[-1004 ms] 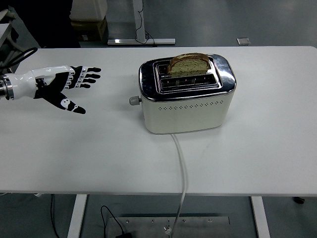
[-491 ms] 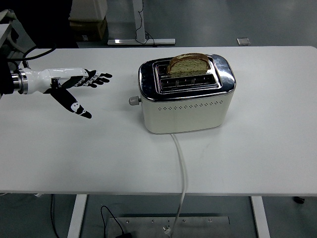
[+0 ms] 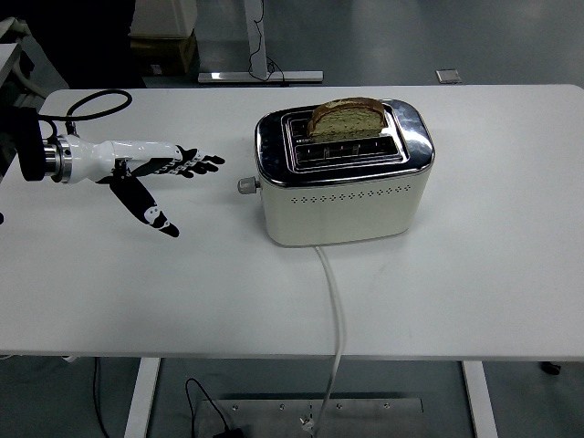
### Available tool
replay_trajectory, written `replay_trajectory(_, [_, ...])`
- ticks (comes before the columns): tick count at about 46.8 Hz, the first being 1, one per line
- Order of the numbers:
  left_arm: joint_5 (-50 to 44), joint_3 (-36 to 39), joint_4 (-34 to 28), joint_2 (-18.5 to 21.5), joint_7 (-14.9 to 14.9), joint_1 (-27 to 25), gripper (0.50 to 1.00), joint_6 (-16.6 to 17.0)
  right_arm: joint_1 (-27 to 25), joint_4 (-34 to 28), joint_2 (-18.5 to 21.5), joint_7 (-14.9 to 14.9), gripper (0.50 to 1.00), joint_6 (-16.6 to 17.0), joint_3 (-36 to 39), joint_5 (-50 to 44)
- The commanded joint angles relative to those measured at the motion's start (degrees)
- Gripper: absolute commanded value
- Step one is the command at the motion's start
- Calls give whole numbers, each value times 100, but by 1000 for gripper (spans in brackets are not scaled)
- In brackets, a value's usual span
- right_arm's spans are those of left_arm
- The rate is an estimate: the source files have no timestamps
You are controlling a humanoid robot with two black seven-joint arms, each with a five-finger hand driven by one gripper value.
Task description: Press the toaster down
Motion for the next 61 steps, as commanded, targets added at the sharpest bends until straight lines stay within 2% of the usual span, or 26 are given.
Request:
replay_trajectory(1, [24,5,1,-12,13,9,1000,0,0,0,0,0,1000,0,0,0])
replay_trajectory(21, [235,23,37,-284,13,70,1000,0,0,0,0,0,998,0,0,0])
replay_trajectory(61, [253,76,195,-442,13,229,1000,0,0,0,0,0,1000,0,0,0])
